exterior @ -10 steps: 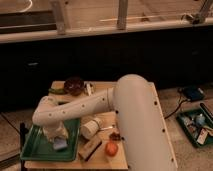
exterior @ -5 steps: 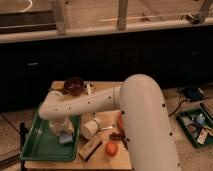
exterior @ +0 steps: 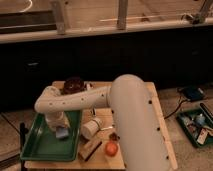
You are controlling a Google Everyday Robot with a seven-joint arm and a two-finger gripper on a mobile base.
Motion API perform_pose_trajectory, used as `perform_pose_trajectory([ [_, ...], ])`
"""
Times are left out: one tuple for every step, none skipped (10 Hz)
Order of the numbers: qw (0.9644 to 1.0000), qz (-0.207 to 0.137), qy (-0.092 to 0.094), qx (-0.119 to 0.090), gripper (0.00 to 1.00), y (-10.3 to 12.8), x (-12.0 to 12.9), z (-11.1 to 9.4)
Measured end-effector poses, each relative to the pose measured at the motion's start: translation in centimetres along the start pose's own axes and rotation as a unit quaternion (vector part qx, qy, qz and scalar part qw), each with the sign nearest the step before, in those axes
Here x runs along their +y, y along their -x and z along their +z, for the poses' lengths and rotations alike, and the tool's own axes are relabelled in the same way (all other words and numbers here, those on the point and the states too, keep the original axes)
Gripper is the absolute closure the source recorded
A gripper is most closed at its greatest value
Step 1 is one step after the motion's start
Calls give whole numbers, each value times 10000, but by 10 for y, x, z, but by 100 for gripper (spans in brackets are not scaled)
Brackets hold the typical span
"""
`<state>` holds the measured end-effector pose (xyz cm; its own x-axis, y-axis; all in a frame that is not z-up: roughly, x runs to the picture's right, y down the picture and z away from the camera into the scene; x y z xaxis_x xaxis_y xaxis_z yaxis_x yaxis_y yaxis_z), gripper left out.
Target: Wipe tray with sponge
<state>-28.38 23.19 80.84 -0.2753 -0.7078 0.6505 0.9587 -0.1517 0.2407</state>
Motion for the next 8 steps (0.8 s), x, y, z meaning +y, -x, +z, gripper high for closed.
perform_pose_trajectory([
  [9999,-96,-21,-42,100,5,-7,2],
  [9998,-148,-26,-87,100,13,-9,4],
  [9998,-155,-69,-132,100,27,-10,6],
  [9998,-138,-77,-148,100,32,-7,7],
  [9998,-64,-68,-146,100,37,1,6],
  [9999,56,-52,-124,100,40,12,5],
  [9998,151,-35,-91,100,40,19,3],
  [9998,200,-17,-73,100,38,23,2],
])
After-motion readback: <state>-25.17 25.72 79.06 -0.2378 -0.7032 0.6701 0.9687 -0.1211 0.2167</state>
